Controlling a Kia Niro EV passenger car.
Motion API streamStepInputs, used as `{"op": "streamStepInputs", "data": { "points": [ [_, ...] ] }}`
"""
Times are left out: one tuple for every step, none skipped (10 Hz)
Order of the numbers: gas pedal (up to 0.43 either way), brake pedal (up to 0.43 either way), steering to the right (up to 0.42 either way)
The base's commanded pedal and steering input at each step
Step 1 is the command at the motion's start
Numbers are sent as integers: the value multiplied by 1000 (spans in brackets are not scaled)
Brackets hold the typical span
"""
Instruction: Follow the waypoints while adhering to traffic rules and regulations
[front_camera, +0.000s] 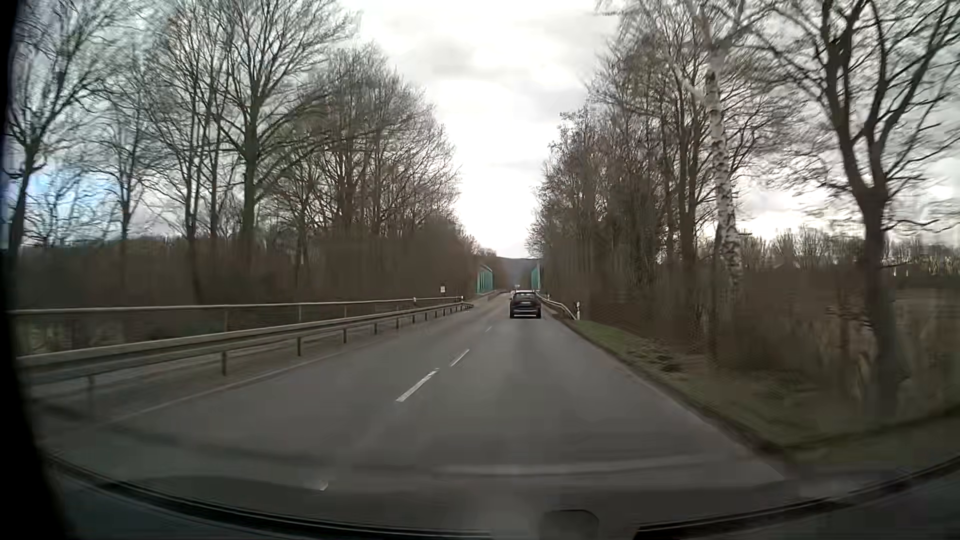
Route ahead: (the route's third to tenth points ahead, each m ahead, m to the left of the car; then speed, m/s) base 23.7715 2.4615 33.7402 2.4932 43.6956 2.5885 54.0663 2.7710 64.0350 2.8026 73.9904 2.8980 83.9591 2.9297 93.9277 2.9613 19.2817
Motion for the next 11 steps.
{"op": "streamStepInputs", "data": {
  "points": [
    [177, 0, 3],
    [177, 0, 3],
    [177, 0, 4],
    [177, 0, 3],
    [177, 0, 4],
    [177, 0, 3],
    [177, 0, 3],
    [177, 0, 3],
    [177, 0, 4],
    [177, 0, 3],
    [189, 0, 3]
  ]
}}
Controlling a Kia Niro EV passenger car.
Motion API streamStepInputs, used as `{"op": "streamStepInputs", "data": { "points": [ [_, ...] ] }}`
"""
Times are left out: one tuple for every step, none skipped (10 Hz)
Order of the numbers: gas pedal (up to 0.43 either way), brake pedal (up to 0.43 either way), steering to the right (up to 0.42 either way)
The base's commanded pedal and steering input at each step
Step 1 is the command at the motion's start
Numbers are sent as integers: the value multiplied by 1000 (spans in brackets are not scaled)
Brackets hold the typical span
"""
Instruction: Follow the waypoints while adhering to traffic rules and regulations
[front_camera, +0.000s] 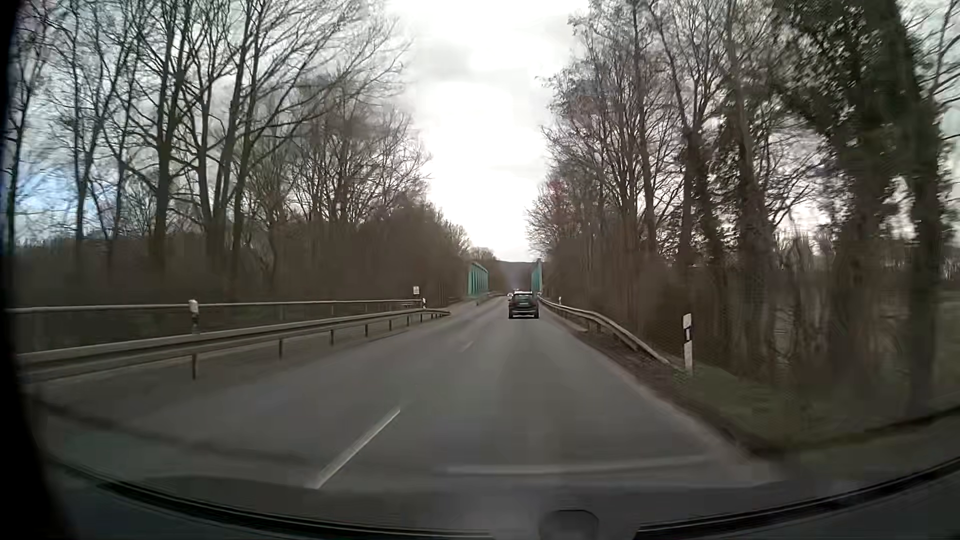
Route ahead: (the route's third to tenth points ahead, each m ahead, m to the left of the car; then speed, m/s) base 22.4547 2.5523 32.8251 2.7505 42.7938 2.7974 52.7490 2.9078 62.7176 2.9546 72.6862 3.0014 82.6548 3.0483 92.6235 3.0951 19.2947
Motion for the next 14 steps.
{"op": "streamStepInputs", "data": {
  "points": [
    [189, 0, 4],
    [189, 0, 3],
    [189, 0, 3],
    [189, 0, 3],
    [189, 0, 3],
    [189, 0, 3],
    [189, 0, 3],
    [189, 0, 3],
    [189, 0, 4],
    [189, 0, 3],
    [189, 0, 3],
    [189, 0, 3],
    [189, 0, 2],
    [189, 0, 3]
  ]
}}
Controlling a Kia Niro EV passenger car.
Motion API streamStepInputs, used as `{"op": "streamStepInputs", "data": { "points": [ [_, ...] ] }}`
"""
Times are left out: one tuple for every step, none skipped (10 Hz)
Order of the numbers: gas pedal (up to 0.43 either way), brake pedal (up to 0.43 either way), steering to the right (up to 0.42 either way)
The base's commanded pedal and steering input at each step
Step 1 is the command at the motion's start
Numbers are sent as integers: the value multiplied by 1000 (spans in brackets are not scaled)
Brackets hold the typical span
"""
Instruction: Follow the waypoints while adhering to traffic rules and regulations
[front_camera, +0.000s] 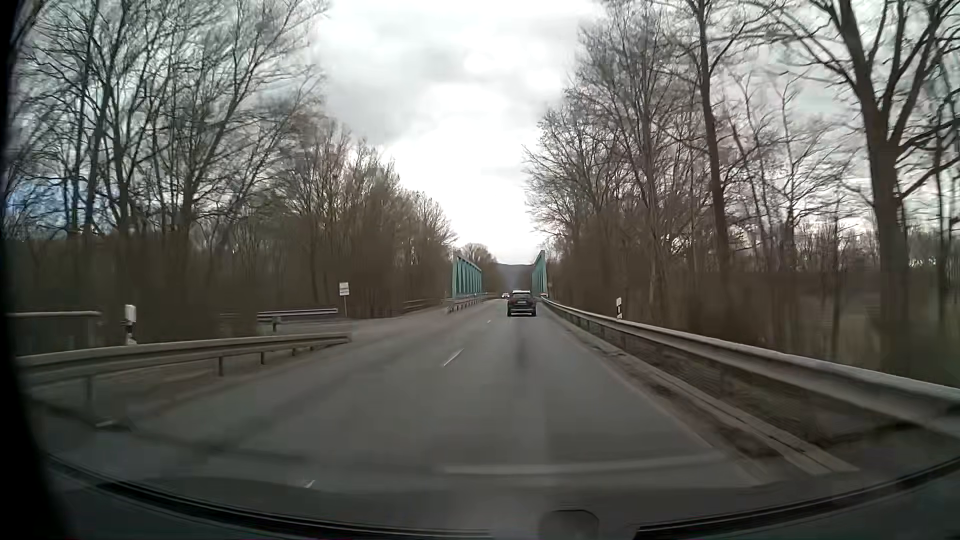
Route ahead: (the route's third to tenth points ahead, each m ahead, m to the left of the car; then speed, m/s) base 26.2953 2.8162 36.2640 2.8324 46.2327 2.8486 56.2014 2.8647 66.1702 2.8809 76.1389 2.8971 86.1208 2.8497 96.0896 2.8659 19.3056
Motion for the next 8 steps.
{"op": "streamStepInputs", "data": {
  "points": [
    [189, 0, 3],
    [189, 0, 2],
    [189, 0, 3],
    [189, 0, 3],
    [189, 0, 3],
    [189, 0, 3],
    [189, 0, 2],
    [189, 0, 2]
  ]
}}
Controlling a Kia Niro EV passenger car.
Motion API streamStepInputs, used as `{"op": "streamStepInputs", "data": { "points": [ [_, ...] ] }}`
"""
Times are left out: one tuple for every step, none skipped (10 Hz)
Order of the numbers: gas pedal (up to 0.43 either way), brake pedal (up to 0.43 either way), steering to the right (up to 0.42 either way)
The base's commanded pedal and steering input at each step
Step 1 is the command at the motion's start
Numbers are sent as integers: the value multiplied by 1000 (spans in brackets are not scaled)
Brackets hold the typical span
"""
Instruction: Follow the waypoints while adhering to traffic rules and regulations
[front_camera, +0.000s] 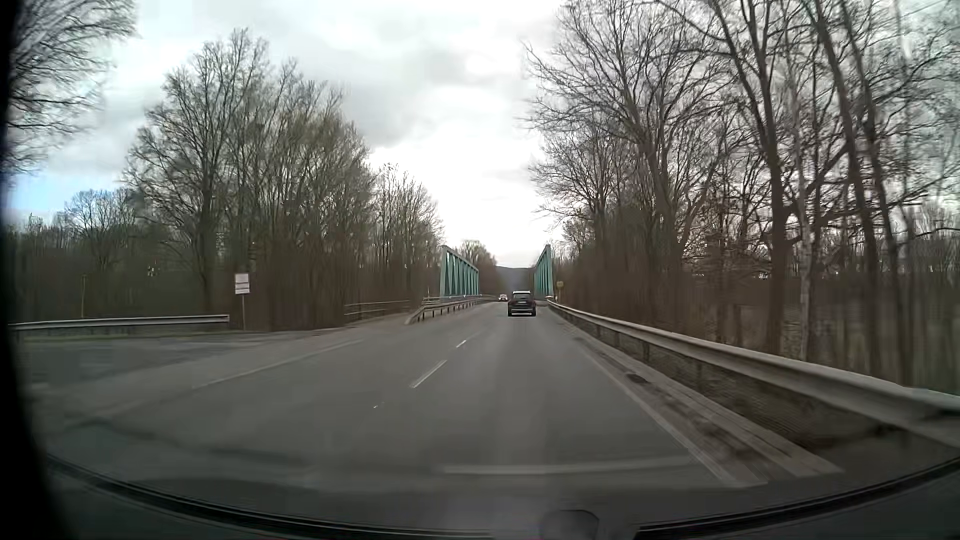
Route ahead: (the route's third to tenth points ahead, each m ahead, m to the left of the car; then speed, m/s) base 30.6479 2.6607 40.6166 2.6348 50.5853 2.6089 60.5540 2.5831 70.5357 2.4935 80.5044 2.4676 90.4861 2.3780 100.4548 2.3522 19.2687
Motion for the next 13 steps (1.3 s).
{"op": "streamStepInputs", "data": {
  "points": [
    [189, 0, 2],
    [197, 0, 2],
    [197, 0, 2],
    [197, 0, 2],
    [197, 0, 2],
    [197, 0, 2],
    [197, 0, 2],
    [197, 0, 2],
    [197, 0, 2],
    [197, 0, 3],
    [197, 0, 3],
    [209, 0, 3],
    [220, 0, 3]
  ]
}}
